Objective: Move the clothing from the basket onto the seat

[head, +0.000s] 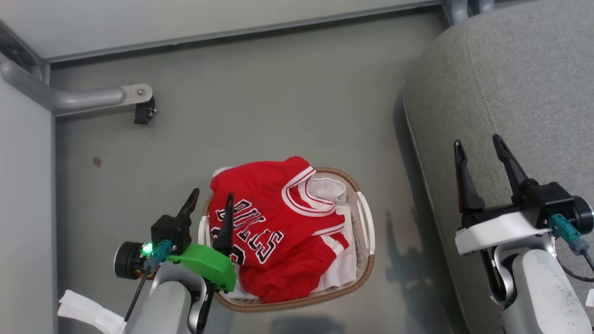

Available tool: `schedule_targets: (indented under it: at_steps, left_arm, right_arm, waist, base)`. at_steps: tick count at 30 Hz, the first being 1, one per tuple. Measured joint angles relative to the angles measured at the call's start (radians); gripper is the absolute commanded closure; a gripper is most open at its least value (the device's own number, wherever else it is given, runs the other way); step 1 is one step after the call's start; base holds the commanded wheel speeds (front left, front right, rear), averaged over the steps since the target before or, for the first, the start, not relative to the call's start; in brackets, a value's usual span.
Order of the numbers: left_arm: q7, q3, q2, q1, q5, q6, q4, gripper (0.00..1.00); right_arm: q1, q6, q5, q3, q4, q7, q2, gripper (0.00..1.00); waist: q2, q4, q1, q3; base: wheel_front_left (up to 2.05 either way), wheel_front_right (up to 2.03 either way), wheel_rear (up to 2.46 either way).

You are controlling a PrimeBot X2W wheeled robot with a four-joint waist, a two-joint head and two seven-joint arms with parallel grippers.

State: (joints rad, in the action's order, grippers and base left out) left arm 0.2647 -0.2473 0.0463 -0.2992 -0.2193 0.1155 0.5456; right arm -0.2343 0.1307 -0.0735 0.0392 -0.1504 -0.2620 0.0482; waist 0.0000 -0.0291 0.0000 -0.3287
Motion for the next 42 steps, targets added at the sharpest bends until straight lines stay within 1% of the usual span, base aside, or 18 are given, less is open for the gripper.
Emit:
schedule_targets:
  at_steps: [2, 8, 13, 19, 23, 29, 32, 34, 36, 37, 38, 39, 42]
  left_arm:
    - [0.0, -0.026, 0.0, -0.049, 0.013, 0.004, 0.06, 0.0]
    - [0.0, -0.109, 0.0, -0.122, 0.06, 0.009, 0.191, 0.0]
    - [0.0, -0.15, -0.001, -0.168, 0.068, 0.012, 0.267, 0.0]
    - [0.0, -0.202, 0.012, -0.238, 0.085, 0.013, 0.373, 0.0]
    - [0.0, -0.22, 0.027, -0.295, 0.085, 0.013, 0.453, 0.0]
    - [0.0, -0.22, 0.039, -0.368, 0.081, 0.012, 0.525, 0.0]
    - [0.0, -0.222, 0.043, -0.391, 0.081, 0.007, 0.564, 0.0]
    - [0.0, -0.214, 0.043, -0.404, 0.077, -0.008, 0.588, 0.0]
    - [0.0, -0.211, 0.042, -0.415, 0.069, -0.015, 0.606, 0.0]
    - [0.0, -0.21, 0.041, -0.42, 0.064, -0.015, 0.619, 0.54]
    - [0.0, -0.21, 0.04, -0.423, 0.062, -0.015, 0.625, 0.71]
    - [0.0, -0.21, 0.038, -0.429, 0.056, -0.014, 0.638, 1.0]
    - [0.0, -0.207, 0.034, -0.43, 0.045, -0.013, 0.644, 1.0]
  right_arm:
    - [-0.032, 0.0, -0.011, -0.001, 0.01, 0.0, 0.001, 0.0]
    - [-0.066, 0.0, -0.037, -0.015, 0.022, 0.0, 0.001, 0.0]
    - [-0.083, 0.0, -0.064, -0.026, 0.04, 0.0, 0.001, 0.0]
    - [-0.101, 0.0, -0.086, -0.041, 0.078, -0.001, 0.001, 0.0]
    - [-0.113, 0.0, -0.097, -0.049, 0.1, -0.001, 0.001, 0.0]
    - [-0.13, 0.0, -0.111, -0.058, 0.124, -0.001, 0.001, 0.0]
    - [-0.136, 0.0, -0.112, -0.062, 0.132, -0.001, 0.001, 0.0]
    - [-0.137, 0.0, -0.112, -0.066, 0.135, -0.001, 0.001, 0.0]
    - [-0.139, 0.0, -0.112, -0.069, 0.135, -0.001, 0.001, 0.0]
    - [-0.141, 0.0, -0.112, -0.07, 0.135, -0.001, 0.001, 0.0]
    - [-0.142, 0.0, -0.112, -0.072, 0.135, -0.001, 0.001, 0.0]
    - [-0.142, 0.0, -0.111, -0.075, 0.134, -0.001, 0.001, 0.0]
    - [-0.142, 0.0, -0.109, -0.076, 0.128, -0.001, 0.001, 0.0]
  waist:
    - [0.0, -0.017, 0.0, -0.061]
    - [0.0, -0.059, 0.0001, -0.178]
    - [0.0, -0.099, 0.0, -0.252]
    - [0.0, -0.142, 0.0001, -0.337]
    - [0.0, -0.166, 0.0001, -0.387]
    - [0.0, -0.193, 0.0001, -0.454]
    - [0.0, -0.202, 0.0001, -0.481]
    - [0.0, -0.208, 0.0001, -0.495]
    - [0.0, -0.212, 0.0001, -0.505]
    - [0.0, -0.213, 0.0001, -0.508]
    - [0.0, -0.214, 0.0002, -0.509]
    - [0.0, -0.213, 0.0001, -0.507]
    - [0.0, -0.209, 0.0001, -0.498]
  base:
    - [0.0, 0.0, 0.0]
    - [0.0, 0.0, 0.0]
    - [0.0, 0.0, 0.0]
    - [0.0, 0.0, 0.0]
    - [0.0, 0.0, 0.0]
    - [0.0, 0.0, 0.0]
    - [0.0, 0.0, 0.0]
    - [0.0, 0.0, 0.0]
    - [0.0, 0.0, 0.0]
    - [0.0, 0.0, 0.0]
    - [0.0, 0.0, 0.0]
    - [0.0, 0.0, 0.0]
    - [0.0, 0.0, 0.0]
